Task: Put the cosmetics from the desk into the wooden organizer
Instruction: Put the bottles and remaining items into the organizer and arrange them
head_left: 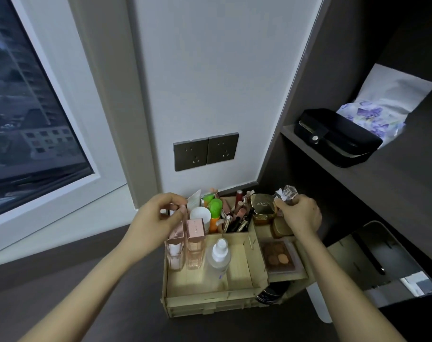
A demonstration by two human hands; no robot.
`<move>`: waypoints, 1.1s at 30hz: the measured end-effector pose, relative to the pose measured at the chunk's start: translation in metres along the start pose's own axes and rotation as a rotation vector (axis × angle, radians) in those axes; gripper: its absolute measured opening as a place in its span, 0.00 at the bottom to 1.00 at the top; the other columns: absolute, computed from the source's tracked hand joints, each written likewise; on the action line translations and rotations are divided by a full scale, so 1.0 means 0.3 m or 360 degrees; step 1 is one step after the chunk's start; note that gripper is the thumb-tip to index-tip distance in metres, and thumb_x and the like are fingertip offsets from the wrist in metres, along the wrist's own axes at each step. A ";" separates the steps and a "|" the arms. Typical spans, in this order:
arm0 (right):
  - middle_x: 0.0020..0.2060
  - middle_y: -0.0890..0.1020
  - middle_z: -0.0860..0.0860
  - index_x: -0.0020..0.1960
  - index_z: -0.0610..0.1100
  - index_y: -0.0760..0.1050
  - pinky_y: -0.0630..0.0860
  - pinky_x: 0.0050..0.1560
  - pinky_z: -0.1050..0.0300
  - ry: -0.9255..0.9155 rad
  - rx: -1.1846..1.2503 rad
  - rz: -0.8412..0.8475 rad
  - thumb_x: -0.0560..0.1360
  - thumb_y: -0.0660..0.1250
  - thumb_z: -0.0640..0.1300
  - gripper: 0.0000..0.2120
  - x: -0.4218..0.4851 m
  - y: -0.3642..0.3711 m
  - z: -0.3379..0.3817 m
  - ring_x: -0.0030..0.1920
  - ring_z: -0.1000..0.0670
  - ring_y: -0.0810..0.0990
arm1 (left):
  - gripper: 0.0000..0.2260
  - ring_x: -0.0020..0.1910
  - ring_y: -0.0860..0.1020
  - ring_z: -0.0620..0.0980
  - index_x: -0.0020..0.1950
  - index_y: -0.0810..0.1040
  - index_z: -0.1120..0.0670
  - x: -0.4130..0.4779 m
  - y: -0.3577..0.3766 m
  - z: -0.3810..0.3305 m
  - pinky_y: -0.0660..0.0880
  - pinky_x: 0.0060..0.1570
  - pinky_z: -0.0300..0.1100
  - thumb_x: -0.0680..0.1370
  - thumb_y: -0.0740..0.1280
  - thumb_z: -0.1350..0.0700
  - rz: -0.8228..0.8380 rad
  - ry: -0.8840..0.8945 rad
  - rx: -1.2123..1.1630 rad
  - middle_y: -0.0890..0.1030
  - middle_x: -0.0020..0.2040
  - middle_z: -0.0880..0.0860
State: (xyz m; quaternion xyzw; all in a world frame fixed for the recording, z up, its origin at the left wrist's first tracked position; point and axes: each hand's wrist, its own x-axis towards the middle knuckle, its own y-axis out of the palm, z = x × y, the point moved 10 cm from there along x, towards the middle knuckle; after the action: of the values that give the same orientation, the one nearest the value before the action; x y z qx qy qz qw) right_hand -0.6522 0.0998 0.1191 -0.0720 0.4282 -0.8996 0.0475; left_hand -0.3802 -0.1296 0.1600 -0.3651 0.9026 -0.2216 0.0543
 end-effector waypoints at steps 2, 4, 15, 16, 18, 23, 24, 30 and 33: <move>0.42 0.82 0.46 0.44 0.42 0.79 0.68 0.41 0.56 0.0120 0.0144 0.0059 0.69 0.71 0.54 0.15 -0.005 0.020 -0.037 0.47 0.43 0.79 | 0.05 0.44 0.80 0.51 0.44 0.80 0.49 -0.004 0.003 0.018 0.75 0.40 0.39 0.75 0.67 0.59 0.0016 -0.0039 -0.0029 0.81 0.45 0.48; 0.41 0.80 0.48 0.46 0.41 0.79 0.67 0.41 0.57 0.0192 0.0263 0.0089 0.70 0.72 0.51 0.13 -0.018 0.030 -0.056 0.46 0.45 0.79 | 0.06 0.43 0.80 0.51 0.43 0.80 0.49 -0.008 0.004 0.029 0.75 0.40 0.38 0.75 0.67 0.59 0.0025 -0.0051 -0.0039 0.81 0.44 0.48; 0.39 0.84 0.42 0.29 0.47 0.73 0.75 0.43 0.52 -0.0033 -0.0068 0.0349 0.67 0.72 0.44 0.11 -0.007 0.015 0.016 0.44 0.41 0.81 | 0.07 0.45 0.80 0.50 0.43 0.80 0.50 -0.017 -0.017 0.040 0.73 0.38 0.25 0.75 0.67 0.62 -0.0029 -0.0067 0.0035 0.81 0.44 0.45; 0.39 0.84 0.42 0.30 0.45 0.75 0.75 0.43 0.51 -0.0052 -0.0128 0.0391 0.68 0.71 0.45 0.10 -0.007 0.017 0.018 0.43 0.42 0.81 | 0.07 0.44 0.79 0.49 0.43 0.80 0.50 -0.018 -0.018 0.036 0.73 0.37 0.25 0.75 0.67 0.62 -0.0031 -0.0064 0.0039 0.81 0.44 0.46; 0.42 0.83 0.43 0.42 0.41 0.80 0.76 0.44 0.51 -0.0131 -0.0297 0.0418 0.70 0.71 0.48 0.09 -0.016 0.009 0.025 0.45 0.44 0.80 | 0.08 0.43 0.79 0.46 0.42 0.80 0.50 -0.022 -0.025 0.023 0.73 0.37 0.24 0.76 0.66 0.62 -0.0041 -0.0049 0.0042 0.80 0.45 0.46; 0.45 0.81 0.47 0.52 0.43 0.80 0.72 0.43 0.55 -0.0957 -0.0311 -0.0170 0.73 0.69 0.47 0.10 -0.203 -0.094 0.249 0.47 0.46 0.77 | 0.10 0.41 0.78 0.35 0.40 0.79 0.47 -0.022 -0.056 0.001 0.73 0.35 0.24 0.76 0.66 0.61 -0.0078 -0.0005 0.0063 0.81 0.44 0.46; 0.41 0.82 0.49 0.48 0.45 0.81 0.71 0.42 0.56 -0.1170 -0.0294 -0.0077 0.72 0.70 0.48 0.08 -0.267 -0.051 0.304 0.45 0.48 0.77 | 0.10 0.41 0.78 0.34 0.40 0.79 0.47 -0.018 -0.059 -0.001 0.73 0.35 0.24 0.76 0.66 0.61 -0.0082 0.0001 0.0074 0.81 0.44 0.46; 0.33 0.79 0.52 0.33 0.49 0.82 0.75 0.40 0.53 -0.1603 -0.0753 0.0279 0.59 0.77 0.59 0.14 -0.405 0.236 0.430 0.38 0.48 0.76 | 0.08 0.43 0.79 0.42 0.42 0.80 0.50 0.015 -0.054 -0.036 0.74 0.39 0.29 0.76 0.66 0.61 -0.0094 0.0046 0.0107 0.81 0.41 0.45; 0.34 0.78 0.49 0.31 0.47 0.81 0.76 0.44 0.49 -0.1601 -0.0983 0.0264 0.58 0.75 0.63 0.18 -0.393 0.286 0.441 0.39 0.46 0.76 | 0.06 0.45 0.79 0.45 0.44 0.81 0.52 0.040 -0.038 -0.063 0.74 0.43 0.32 0.76 0.66 0.61 -0.0071 0.0080 0.0152 0.82 0.44 0.46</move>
State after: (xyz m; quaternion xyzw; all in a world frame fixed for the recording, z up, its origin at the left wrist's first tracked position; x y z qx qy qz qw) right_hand -0.5115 -0.0379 0.1243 -0.4661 0.5992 -0.5821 0.2914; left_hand -0.3867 -0.1382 0.1826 -0.3764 0.8838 -0.2746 0.0441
